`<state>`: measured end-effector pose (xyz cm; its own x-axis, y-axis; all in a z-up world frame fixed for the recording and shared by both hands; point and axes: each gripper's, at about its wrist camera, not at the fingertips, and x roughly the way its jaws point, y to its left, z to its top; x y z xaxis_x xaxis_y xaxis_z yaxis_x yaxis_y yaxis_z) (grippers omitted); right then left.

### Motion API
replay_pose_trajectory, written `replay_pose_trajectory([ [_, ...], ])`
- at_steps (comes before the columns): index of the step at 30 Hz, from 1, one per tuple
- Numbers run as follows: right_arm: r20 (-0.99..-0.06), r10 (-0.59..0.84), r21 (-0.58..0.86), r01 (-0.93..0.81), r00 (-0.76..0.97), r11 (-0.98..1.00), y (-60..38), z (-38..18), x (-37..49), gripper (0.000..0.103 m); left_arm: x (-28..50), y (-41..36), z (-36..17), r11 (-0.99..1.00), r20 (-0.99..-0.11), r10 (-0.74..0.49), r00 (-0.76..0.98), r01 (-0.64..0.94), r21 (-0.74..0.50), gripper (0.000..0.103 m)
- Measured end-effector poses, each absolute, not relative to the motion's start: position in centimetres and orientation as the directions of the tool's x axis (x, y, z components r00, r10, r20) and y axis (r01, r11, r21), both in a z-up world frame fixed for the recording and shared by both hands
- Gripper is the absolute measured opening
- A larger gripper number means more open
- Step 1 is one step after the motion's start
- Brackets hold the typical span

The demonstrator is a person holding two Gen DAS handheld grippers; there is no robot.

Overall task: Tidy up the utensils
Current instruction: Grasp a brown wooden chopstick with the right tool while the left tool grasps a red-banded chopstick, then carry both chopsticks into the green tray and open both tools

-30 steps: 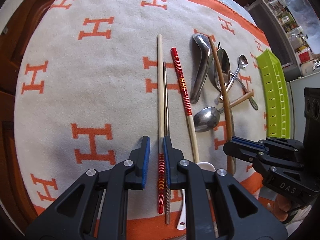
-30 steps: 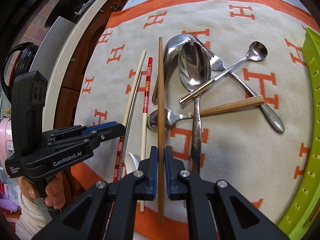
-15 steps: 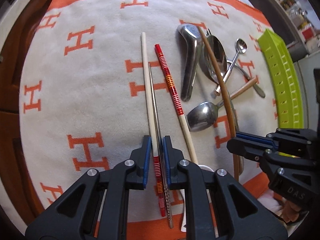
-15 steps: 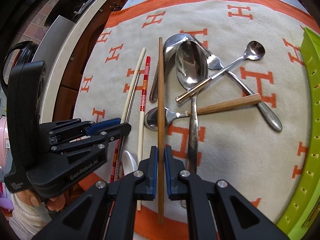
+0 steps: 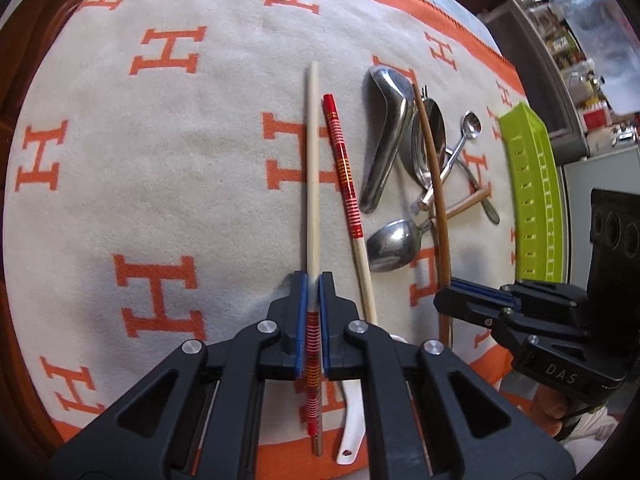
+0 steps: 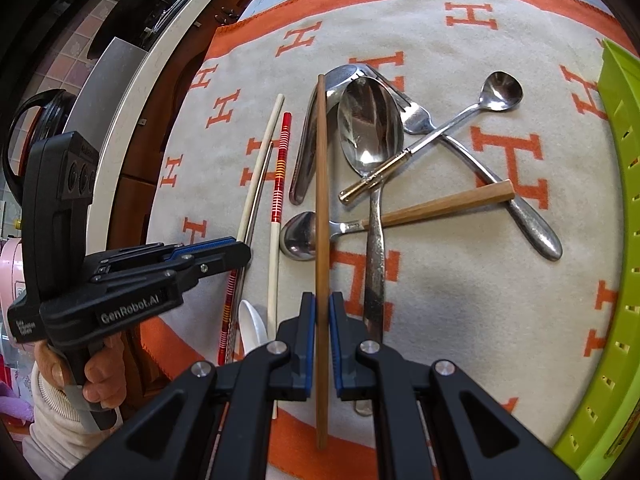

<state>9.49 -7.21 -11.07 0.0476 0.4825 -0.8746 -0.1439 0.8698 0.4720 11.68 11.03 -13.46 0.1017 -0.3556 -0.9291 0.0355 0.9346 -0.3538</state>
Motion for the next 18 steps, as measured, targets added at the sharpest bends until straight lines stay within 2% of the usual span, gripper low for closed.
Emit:
replay_pose_trajectory([
  [9,-0.867,0.494,0.483,-0.135,0.059,0.865,-7.8,-10.9,9.4,0.007,11.0,10.6,-12.5,0.936,-0.928,-0.347,0.134,-0.006,-0.351,0.003],
  [18,-0.843,0.529,0.517,-0.129,0.093,0.846,-9.0,-9.7,8.9,0.007,10.1,9.6,-8.4,0.919,-0.903,-0.386,0.187,-0.006,-0.394,0.003],
])
